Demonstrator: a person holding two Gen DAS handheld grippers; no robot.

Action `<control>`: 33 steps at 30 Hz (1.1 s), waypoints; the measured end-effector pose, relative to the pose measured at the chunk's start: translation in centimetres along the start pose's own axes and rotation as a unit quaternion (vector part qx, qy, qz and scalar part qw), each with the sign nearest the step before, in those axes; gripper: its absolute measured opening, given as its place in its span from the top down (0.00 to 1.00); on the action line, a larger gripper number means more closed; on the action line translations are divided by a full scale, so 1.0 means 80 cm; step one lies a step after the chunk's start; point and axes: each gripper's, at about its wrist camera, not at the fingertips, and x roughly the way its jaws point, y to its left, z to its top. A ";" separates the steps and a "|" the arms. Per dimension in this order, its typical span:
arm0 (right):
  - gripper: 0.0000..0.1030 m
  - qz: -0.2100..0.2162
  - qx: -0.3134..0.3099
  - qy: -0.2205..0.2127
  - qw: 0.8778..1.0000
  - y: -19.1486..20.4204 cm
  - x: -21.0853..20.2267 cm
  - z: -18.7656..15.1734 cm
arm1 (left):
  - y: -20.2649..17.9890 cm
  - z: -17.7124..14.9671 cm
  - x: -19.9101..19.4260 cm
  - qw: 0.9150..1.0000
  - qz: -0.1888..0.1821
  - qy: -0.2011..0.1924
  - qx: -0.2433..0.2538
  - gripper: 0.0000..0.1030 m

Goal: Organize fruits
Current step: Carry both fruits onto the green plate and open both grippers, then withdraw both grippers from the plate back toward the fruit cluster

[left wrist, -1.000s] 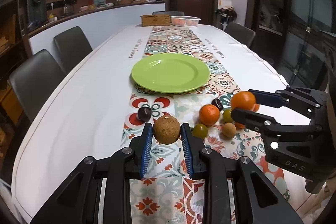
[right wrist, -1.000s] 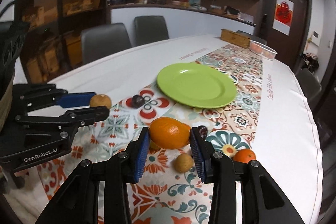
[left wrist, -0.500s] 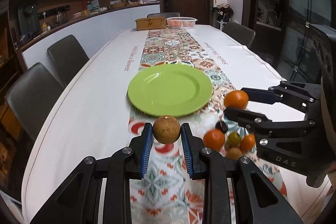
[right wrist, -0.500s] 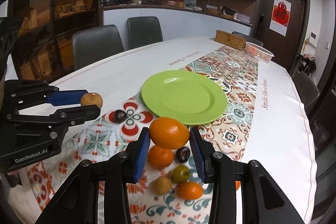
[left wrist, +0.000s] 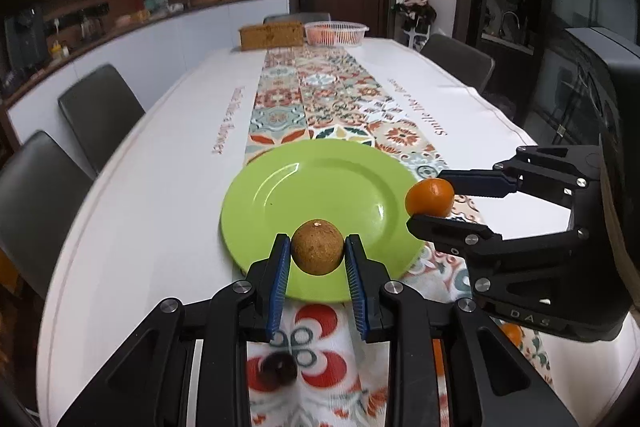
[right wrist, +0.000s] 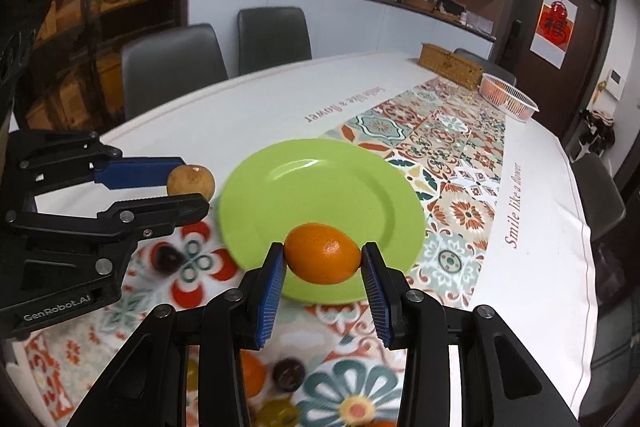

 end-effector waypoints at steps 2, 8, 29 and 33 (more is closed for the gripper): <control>0.61 0.001 0.001 0.011 1.000 -0.005 0.016 0.006 | 0.006 0.004 0.015 1.000 -0.005 0.012 -0.007 0.73; 0.61 0.007 -0.001 0.034 0.999 -0.009 0.052 0.012 | 0.019 0.010 0.058 0.999 -0.010 0.048 -0.023 0.73; 0.46 -0.017 0.101 -0.006 0.995 -0.025 -0.006 -0.021 | -0.006 -0.012 -0.014 0.999 0.018 0.031 -0.018 0.41; 0.43 -0.039 0.095 -0.031 0.994 -0.016 -0.048 -0.033 | -0.025 -0.023 -0.058 1.000 0.022 -0.001 -0.014 0.36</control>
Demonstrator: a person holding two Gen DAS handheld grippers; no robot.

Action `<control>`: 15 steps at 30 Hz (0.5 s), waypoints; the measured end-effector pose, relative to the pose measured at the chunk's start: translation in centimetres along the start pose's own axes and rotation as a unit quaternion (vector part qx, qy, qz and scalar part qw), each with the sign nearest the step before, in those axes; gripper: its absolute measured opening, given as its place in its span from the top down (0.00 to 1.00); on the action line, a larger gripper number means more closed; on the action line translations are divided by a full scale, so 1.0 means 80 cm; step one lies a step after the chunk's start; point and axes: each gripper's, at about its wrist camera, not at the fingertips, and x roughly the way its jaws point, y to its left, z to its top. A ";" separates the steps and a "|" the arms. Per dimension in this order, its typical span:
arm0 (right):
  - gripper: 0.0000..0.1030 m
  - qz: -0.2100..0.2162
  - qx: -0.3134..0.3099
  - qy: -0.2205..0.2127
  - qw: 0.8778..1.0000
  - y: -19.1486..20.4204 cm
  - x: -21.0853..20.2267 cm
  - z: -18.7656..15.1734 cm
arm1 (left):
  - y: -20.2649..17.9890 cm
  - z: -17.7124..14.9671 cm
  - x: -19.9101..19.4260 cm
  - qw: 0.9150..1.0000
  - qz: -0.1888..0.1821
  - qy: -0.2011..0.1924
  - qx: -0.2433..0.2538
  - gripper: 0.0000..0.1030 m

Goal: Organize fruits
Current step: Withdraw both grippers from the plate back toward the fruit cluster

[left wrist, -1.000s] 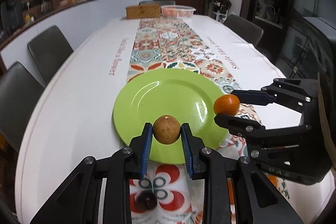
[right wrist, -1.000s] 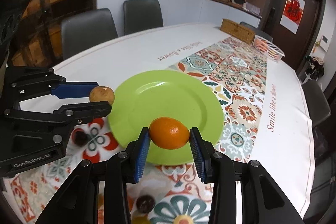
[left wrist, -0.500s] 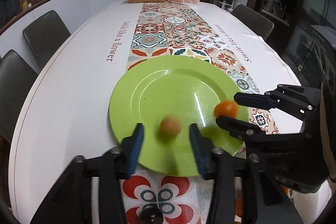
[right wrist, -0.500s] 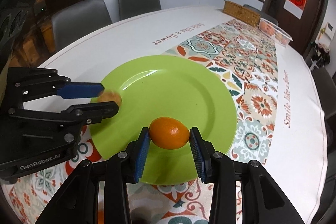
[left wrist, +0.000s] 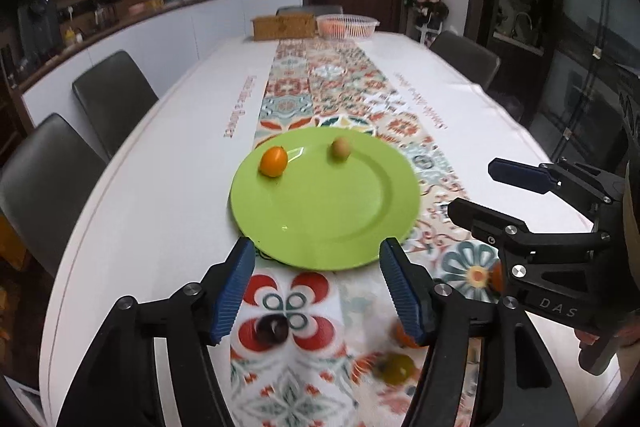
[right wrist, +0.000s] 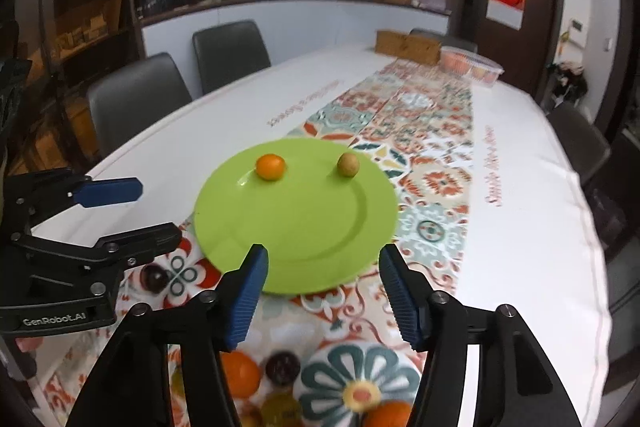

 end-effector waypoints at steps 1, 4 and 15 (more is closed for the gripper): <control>0.42 -0.004 -0.003 -0.008 1.000 0.002 -0.012 -0.002 | -0.003 -0.002 -0.009 1.000 0.001 -0.006 0.000 0.36; 0.36 -0.014 -0.005 -0.028 1.000 0.004 -0.044 -0.007 | -0.012 -0.006 -0.038 1.000 0.002 -0.026 0.000 0.33; 0.35 -0.028 -0.005 -0.070 0.997 0.018 -0.125 -0.040 | -0.039 -0.038 -0.104 0.998 0.017 -0.056 0.013 0.23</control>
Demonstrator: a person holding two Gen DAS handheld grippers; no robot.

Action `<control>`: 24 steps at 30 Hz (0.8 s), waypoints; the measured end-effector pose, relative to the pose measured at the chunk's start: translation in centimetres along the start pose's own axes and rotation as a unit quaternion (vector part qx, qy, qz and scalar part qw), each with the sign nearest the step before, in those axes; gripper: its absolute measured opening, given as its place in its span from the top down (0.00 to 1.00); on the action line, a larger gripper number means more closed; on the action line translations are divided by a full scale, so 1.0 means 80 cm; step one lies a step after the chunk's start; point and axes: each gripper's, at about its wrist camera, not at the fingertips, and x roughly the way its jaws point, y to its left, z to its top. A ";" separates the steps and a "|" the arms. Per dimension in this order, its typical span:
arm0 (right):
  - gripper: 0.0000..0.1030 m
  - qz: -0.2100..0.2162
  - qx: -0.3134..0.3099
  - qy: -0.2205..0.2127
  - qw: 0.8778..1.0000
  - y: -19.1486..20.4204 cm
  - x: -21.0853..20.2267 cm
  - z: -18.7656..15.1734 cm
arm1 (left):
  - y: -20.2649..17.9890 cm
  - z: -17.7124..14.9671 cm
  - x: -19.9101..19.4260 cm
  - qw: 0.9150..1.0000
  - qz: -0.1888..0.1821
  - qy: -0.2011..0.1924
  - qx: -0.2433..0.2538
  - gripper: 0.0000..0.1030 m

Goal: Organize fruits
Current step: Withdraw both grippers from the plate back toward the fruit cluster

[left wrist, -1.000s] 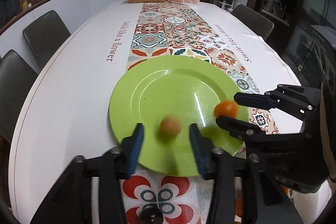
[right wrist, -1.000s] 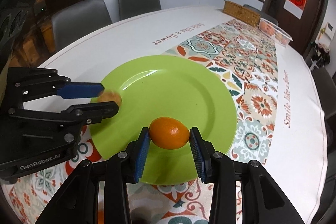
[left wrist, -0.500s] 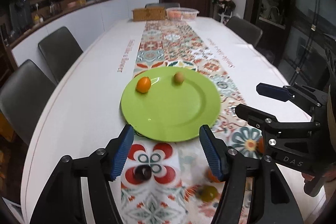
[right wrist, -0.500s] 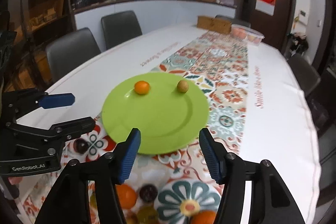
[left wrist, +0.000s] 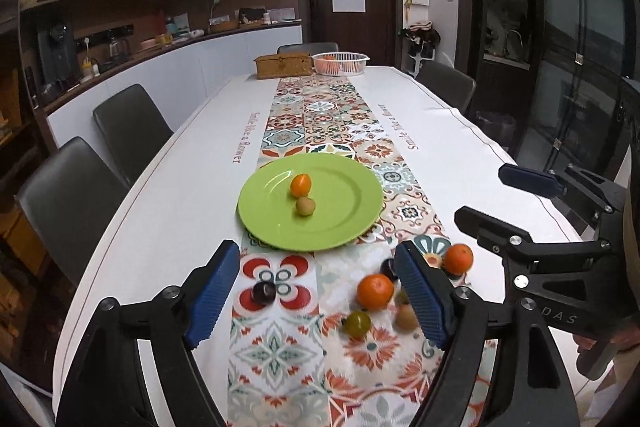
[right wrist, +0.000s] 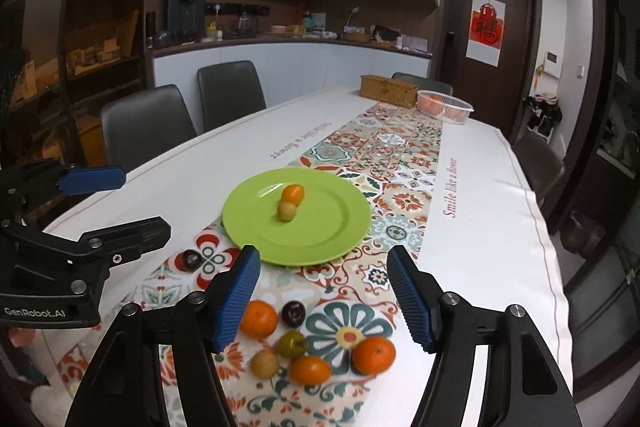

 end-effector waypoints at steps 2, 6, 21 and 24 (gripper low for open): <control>0.35 -0.003 -0.004 -0.003 1.000 0.004 -0.011 -0.007 | -0.003 -0.009 -0.007 1.000 0.005 0.000 -0.001 0.23; 0.35 -0.005 -0.010 -0.007 1.000 0.014 -0.028 -0.022 | -0.006 -0.027 -0.019 1.000 0.001 0.001 -0.004 0.21; 0.35 0.002 -0.020 0.036 0.999 0.030 -0.028 -0.077 | -0.026 -0.075 -0.014 1.000 0.009 -0.001 0.028 0.21; 0.35 0.001 -0.012 0.048 0.999 0.024 -0.022 -0.085 | -0.028 -0.083 -0.007 1.000 0.005 0.007 0.026 0.21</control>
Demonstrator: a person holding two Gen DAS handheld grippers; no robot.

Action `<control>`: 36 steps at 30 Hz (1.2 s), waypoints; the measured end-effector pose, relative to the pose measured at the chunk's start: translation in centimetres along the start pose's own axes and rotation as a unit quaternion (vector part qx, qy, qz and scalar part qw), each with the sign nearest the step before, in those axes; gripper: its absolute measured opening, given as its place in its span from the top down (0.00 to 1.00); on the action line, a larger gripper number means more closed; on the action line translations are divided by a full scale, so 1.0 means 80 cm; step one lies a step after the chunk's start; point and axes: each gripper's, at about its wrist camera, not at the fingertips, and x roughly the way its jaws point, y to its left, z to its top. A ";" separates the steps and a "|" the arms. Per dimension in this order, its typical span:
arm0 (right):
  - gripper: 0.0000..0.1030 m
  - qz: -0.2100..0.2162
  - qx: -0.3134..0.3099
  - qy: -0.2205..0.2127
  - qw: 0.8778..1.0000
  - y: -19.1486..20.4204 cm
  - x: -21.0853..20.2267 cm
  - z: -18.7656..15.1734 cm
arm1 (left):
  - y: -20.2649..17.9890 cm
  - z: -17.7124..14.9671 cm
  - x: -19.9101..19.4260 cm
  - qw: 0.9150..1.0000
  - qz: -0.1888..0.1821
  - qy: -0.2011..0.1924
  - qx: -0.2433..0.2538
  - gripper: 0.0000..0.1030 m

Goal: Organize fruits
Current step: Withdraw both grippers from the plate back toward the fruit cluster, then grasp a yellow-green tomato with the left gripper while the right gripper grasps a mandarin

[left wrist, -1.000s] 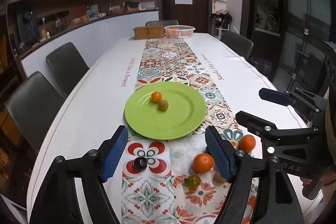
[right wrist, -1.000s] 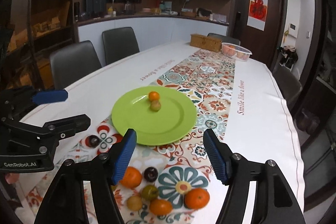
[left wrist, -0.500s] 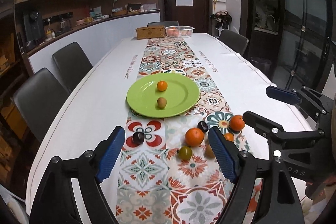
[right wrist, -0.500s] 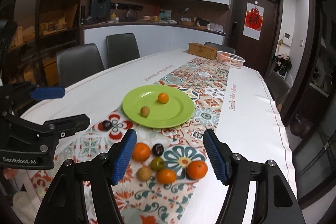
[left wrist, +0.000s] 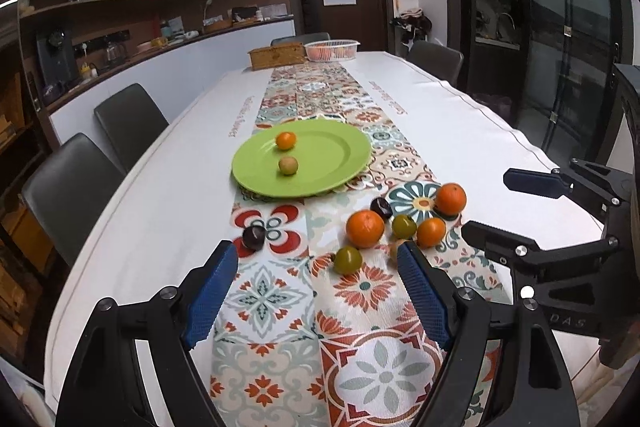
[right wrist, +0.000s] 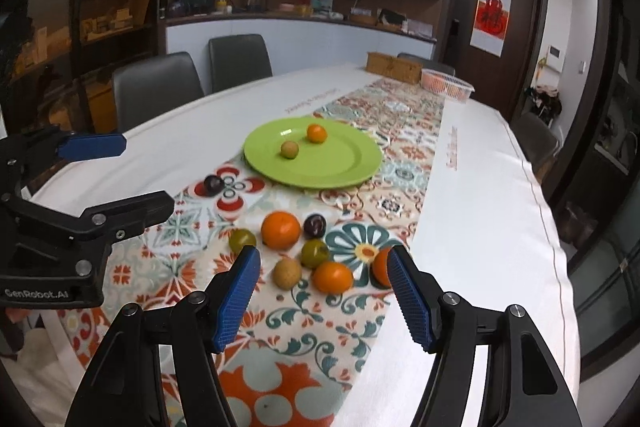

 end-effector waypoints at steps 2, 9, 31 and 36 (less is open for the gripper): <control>0.35 0.000 0.004 0.007 1.000 -0.004 0.004 -0.004 | -0.002 -0.004 0.005 1.000 -0.001 0.005 0.001 0.21; 0.35 -0.004 0.000 0.038 0.999 -0.009 0.024 -0.019 | -0.011 -0.016 0.024 1.000 0.011 0.012 0.025 0.21; 0.45 0.009 -0.012 0.091 0.996 -0.020 0.089 -0.026 | -0.009 -0.025 0.104 0.997 -0.030 0.074 0.023 0.41; 0.50 0.023 -0.007 0.094 0.995 -0.021 0.099 -0.024 | -0.007 -0.022 0.116 0.996 -0.039 0.085 0.014 0.47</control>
